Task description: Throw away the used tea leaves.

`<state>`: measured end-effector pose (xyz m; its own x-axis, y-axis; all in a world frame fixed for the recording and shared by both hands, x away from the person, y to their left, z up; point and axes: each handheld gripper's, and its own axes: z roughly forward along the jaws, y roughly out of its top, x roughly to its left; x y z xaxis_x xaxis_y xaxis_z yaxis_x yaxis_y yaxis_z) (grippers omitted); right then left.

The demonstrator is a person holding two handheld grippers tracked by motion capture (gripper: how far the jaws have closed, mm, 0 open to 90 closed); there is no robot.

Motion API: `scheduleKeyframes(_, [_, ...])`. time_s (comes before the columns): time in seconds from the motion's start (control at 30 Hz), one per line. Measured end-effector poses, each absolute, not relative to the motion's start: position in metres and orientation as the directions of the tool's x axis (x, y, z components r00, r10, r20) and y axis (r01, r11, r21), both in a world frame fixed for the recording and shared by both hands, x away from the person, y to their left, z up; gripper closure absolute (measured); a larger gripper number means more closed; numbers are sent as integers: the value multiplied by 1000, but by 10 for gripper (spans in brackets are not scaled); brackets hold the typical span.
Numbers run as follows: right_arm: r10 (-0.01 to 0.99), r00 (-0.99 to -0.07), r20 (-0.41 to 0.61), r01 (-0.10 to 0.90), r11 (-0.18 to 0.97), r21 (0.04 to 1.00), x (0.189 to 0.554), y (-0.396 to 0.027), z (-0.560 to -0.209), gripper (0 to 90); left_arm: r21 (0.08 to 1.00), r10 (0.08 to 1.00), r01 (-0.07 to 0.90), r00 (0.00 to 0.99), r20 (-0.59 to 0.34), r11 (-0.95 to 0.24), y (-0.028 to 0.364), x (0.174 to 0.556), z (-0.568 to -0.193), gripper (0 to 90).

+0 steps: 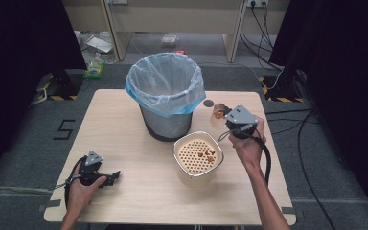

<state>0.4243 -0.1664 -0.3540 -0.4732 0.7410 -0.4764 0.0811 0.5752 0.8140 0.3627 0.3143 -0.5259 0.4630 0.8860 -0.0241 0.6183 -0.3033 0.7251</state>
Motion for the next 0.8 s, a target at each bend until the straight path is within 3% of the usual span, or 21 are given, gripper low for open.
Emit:
scheduleKeyframes(0.3, [674, -412, -613, -69, 647, 759, 393, -146, -366, 865, 724, 885, 618, 466, -22, -307, 314, 362, -526, 0])
scheduleKeyframes(0.47, [599, -355, -718, -158, 719, 677, 377, -136, -369, 865, 724, 885, 617, 466, -21, -308, 314, 362, -526, 0])
scheduleKeyframes(0.6, [544, -248, -802, -263, 759, 596, 361, -125, -368, 868, 724, 885, 617, 466, -21, -308, 314, 362, -526, 0])
scheduleKeyframes(0.8, [466, -145, -873, -302, 819, 487, 352, -111, -378, 871, 726, 885, 614, 464, -16, -309, 314, 361, -526, 0])
